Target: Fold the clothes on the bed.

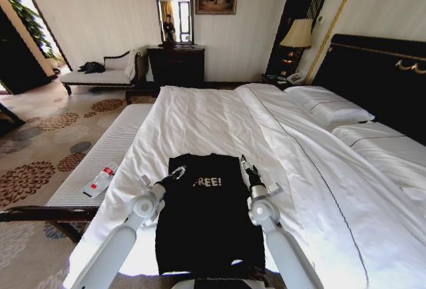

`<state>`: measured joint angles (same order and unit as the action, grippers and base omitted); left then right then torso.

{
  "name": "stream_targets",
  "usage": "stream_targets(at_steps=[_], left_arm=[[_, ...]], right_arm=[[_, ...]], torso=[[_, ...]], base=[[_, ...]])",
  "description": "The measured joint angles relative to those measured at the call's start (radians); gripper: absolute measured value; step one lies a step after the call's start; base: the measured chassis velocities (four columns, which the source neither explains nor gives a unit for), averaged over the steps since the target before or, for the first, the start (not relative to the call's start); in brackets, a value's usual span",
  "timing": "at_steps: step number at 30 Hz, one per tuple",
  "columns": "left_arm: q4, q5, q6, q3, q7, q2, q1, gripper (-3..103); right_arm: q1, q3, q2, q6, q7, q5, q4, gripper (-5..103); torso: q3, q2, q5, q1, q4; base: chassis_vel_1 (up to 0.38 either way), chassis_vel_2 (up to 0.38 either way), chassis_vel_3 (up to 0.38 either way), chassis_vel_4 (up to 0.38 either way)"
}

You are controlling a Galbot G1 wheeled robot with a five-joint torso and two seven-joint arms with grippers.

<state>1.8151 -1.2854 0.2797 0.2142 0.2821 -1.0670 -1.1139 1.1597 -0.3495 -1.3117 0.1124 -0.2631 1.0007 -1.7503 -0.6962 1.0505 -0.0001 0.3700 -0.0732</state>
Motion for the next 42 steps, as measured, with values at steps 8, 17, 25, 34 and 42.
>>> stream_targets(at_steps=[8, 17, 25, 34, 42], left_arm=[[0.058, 0.067, 0.041, -0.014, 0.042, 0.026, -0.077, 100], [0.183, 0.08, 0.112, 0.038, 0.09, 0.065, -0.156, 100], [0.31, -0.036, 0.17, 0.218, 0.142, 0.048, -0.127, 100], [0.353, -0.138, 0.153, 0.383, 0.14, 0.089, -0.03, 100], [0.367, -0.186, 0.176, 0.412, 0.144, 0.117, 0.025, 100]], right_arm=[[0.005, -0.011, 0.007, 0.002, -0.003, 0.001, -0.01, 100], [-0.057, 0.001, 0.043, -0.021, -0.125, 0.031, 0.024, 100], [-0.198, 0.069, 0.159, -0.127, -0.206, 0.114, 0.149, 100], [-0.353, 0.198, 0.177, -0.198, -0.109, 0.229, 0.312, 100], [-0.457, 0.256, 0.121, -0.168, 0.059, 0.182, 0.494, 100]], torso=[[0.0, 0.0, 0.0, 0.0, -0.0002], [0.0, 0.0, 0.0001, 0.0, 0.0], [0.0, 0.0, 0.0, 0.0, 0.0], [0.0, 0.0, 0.0, 0.0, 0.0001], [0.0, 0.0, 0.0001, 0.0, -0.0001]], base=[[0.0, 0.0, 0.0, 0.0], [0.0, 0.0, 0.0, 0.0], [0.0, 0.0, 0.0, 0.0], [0.0, 0.0, 0.0, 0.0], [0.0, 0.0, 0.0, 0.0]])
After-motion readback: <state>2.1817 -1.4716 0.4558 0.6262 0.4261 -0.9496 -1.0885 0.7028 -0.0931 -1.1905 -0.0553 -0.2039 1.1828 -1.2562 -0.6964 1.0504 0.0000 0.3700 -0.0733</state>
